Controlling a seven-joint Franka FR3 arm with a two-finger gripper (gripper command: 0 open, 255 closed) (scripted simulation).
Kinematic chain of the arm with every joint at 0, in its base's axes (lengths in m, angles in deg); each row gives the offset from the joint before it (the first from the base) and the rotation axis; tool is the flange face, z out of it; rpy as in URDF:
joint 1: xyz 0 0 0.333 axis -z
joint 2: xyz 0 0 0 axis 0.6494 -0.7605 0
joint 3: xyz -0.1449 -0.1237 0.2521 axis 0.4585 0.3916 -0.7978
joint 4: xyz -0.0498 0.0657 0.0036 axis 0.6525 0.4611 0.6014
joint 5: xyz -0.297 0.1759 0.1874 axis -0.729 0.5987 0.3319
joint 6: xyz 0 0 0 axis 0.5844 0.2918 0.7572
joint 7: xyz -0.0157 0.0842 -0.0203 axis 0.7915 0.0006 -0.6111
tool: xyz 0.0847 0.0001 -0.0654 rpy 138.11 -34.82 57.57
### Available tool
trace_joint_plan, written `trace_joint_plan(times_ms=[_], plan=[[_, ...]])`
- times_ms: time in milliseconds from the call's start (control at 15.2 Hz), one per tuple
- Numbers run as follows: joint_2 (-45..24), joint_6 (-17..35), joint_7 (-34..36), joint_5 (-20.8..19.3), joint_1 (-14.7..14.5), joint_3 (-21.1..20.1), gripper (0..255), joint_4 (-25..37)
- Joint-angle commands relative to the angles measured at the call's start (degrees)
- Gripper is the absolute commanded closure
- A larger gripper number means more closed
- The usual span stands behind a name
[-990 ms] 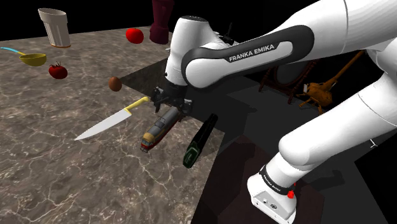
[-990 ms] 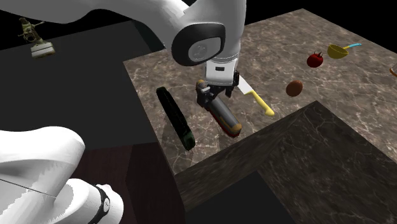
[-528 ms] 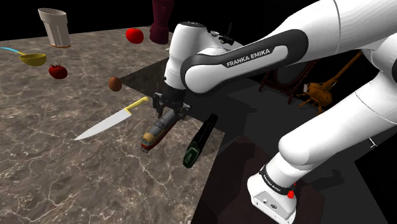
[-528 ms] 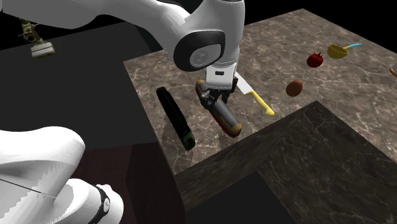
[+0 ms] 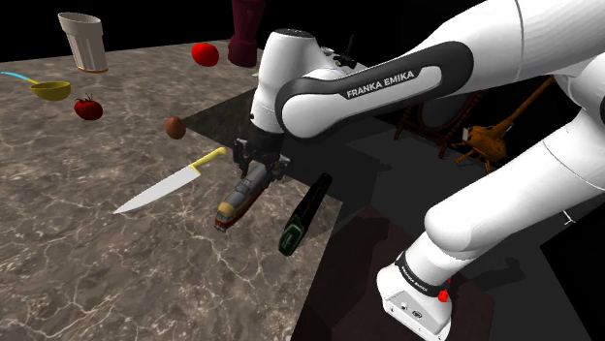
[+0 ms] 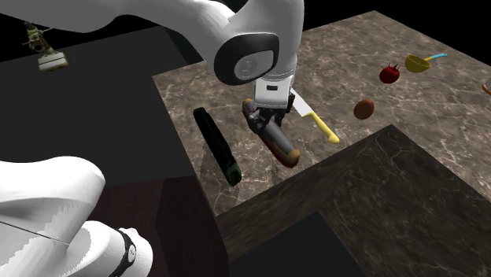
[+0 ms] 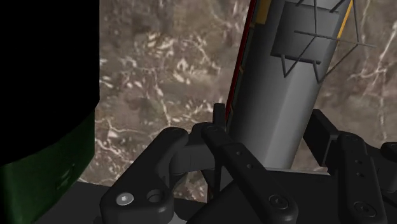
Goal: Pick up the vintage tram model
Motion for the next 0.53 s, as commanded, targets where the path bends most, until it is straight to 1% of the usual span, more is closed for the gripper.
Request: trace_joint_plan(times_ms=[0,462], plan=[[1.11,-1.44,-0.66,0.81,-0.30,0.57,255,0.58],[4.56,-7.45,-2.30,2.73,-1.14,2.67,255,3.74]])
